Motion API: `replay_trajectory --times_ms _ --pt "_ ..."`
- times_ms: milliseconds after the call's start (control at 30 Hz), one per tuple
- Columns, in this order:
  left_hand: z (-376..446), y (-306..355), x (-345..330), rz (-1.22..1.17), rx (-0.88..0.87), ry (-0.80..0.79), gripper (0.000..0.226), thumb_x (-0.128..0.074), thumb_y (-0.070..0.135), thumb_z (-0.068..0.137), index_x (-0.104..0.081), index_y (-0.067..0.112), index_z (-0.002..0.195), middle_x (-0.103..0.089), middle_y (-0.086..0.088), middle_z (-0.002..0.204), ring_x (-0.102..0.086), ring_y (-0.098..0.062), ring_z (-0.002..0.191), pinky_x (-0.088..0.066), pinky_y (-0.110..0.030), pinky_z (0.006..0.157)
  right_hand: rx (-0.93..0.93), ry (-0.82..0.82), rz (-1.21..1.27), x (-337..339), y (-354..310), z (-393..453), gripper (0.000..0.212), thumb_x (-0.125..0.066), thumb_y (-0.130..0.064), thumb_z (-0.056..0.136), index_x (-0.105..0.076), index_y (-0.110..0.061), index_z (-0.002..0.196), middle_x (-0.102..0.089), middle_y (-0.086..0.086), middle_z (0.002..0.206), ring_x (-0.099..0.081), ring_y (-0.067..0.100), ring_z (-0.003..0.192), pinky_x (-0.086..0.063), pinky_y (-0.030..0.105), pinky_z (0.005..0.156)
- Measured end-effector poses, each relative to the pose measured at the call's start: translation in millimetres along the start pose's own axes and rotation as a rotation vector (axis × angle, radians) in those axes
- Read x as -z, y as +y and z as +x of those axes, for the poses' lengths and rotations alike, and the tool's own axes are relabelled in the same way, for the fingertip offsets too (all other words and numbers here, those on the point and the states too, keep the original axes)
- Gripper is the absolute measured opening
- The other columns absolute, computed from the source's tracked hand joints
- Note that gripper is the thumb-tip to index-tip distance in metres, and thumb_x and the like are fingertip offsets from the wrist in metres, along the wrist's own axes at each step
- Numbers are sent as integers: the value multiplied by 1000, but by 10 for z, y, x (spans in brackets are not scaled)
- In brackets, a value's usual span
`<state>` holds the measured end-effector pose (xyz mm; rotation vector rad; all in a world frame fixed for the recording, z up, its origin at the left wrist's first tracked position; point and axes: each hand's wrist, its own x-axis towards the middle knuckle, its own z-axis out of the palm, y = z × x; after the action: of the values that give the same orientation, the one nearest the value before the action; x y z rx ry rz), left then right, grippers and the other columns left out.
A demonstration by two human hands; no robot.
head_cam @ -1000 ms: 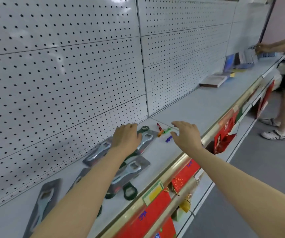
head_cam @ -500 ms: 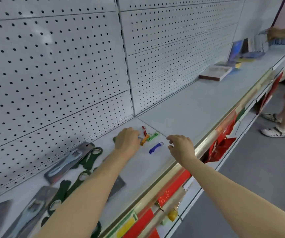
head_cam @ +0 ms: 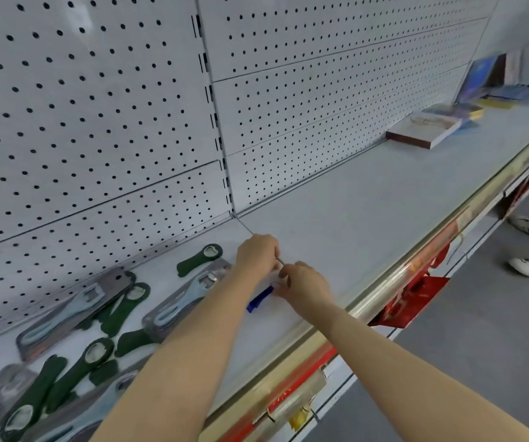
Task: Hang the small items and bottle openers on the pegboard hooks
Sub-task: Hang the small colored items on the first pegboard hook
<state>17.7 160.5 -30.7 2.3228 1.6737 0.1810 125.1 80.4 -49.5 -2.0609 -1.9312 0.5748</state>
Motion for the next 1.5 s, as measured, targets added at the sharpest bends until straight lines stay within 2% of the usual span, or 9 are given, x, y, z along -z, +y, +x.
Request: replay_trajectory --times_ms 267,367,567,800,967,1133,1267,1400,1500 --pt "-19 -24 28 239 -85 68 14 -57 9 86 -70 15 89 -68 -6 86 -65 -29 78 -44 -31 62 20 -111 -13 72 -83 168 20 -66 -27 88 -65 -17 105 -61 2 105 -59 22 94 -45 31 71" --pt "-92 -124 28 111 17 195 17 -54 12 92 -69 14 84 -70 -3 79 -65 -25 72 -41 -30 58 10 -119 -28 102 -114 202 21 -62 -26 90 -67 -13 106 -64 5 108 -61 24 98 -51 34 75" --pt "-259 -216 156 -336 233 450 17 -64 26 93 -76 17 86 -75 6 79 -68 -11 72 -58 -31 64 45 -191 -83 124 -194 255 32 -69 -34 86 -64 -8 102 -60 9 105 -60 27 92 -47 33 70" --pt "-610 -365 323 -522 330 557 13 -66 25 92 -78 20 94 -76 9 91 -68 -8 86 -57 -31 80 22 -167 -17 104 -190 293 9 -60 -16 86 -63 -13 95 -61 3 93 -57 22 82 -46 29 64" --pt "-826 -442 449 -593 349 580 12 -66 25 91 -78 21 93 -75 10 88 -68 -8 85 -58 -33 80 -59 -192 67 125 -393 218 29 -65 -32 88 -52 -11 73 -50 1 69 -49 16 62 -36 24 50" --pt "-997 -503 528 -612 310 560 12 -67 24 90 -78 21 90 -75 12 84 -68 -5 80 -59 -33 78 -101 -148 -153 89 -680 225 7 -58 -10 90 -58 -10 97 -62 4 90 -56 23 80 -45 28 63" --pt "-1141 -585 556 -611 279 539 12 -67 26 90 -78 23 86 -74 13 80 -67 -4 78 -58 -33 77 -181 -100 -138 50 -768 190 21 -46 2 90 -59 -8 103 -63 9 101 -64 25 98 -49 28 69" --pt "-1254 -696 580 -663 247 525 9 -69 25 89 -78 24 86 -74 16 80 -68 -1 78 -58 -32 77 -277 -58 26 36 -724 142 18 -53 5 81 -47 -8 70 -48 2 67 -53 17 62 -41 23 48" --pt "-1369 -755 613 -691 243 521 8 -71 26 87 -78 26 86 -74 17 78 -68 -1 75 -58 -30 75 -342 -37 235 47 -624 52 17 -69 -3 67 -53 -7 63 -55 4 61 -54 18 53 -42 20 43"
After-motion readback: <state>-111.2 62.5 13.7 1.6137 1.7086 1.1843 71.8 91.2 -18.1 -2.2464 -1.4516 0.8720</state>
